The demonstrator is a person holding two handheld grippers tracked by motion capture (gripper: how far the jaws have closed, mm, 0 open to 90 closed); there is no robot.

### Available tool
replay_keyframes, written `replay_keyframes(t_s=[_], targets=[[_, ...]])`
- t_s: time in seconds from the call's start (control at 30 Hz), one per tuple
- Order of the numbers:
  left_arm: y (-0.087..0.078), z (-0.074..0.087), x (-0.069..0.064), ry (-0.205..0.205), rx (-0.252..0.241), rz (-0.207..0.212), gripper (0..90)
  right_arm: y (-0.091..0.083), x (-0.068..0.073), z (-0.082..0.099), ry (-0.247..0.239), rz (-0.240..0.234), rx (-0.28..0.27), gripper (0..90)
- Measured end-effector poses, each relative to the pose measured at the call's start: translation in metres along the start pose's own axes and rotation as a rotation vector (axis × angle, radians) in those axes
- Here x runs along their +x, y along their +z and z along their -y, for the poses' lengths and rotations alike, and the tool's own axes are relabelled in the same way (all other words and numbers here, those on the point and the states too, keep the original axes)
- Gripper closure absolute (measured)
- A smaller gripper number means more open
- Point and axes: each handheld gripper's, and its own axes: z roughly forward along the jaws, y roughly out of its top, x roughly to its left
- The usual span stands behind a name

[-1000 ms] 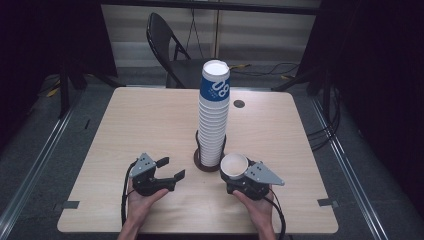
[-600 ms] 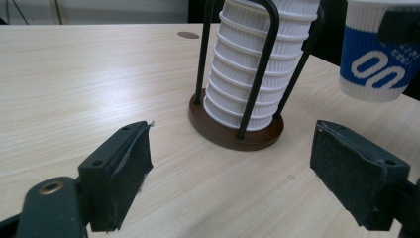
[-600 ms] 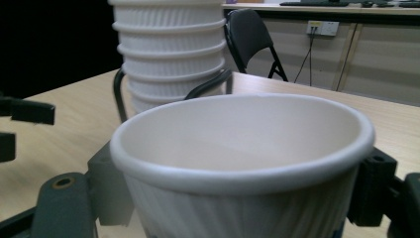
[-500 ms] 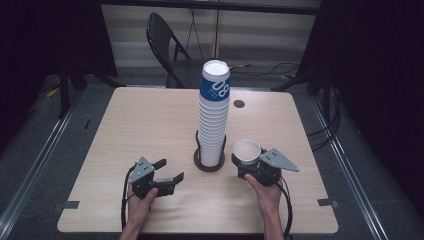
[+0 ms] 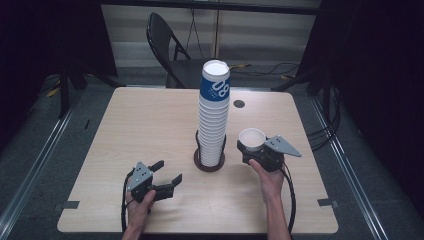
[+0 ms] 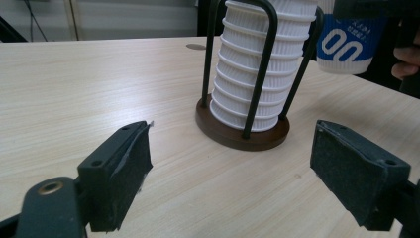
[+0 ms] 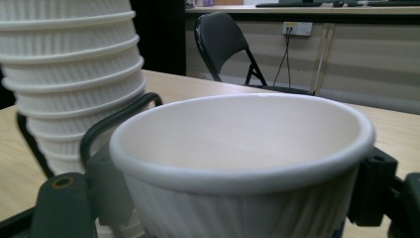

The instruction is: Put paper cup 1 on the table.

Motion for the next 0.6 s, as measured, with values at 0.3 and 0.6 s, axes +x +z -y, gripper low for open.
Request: replay_keyframes(t_s=[0.3, 0.6], targets=[[-0.005, 0.006, 0.0, 0.002, -0.034, -0.033, 15.7, 0.024, -0.011, -0.005, -0.031, 0.032, -0.002, 19.2], [-0.006, 0.007, -0.001, 0.02, -0.048, -0.041, 15.7, 0.052, -0.016, 0.0, -0.035, 0.053, 0.012, 19.0]])
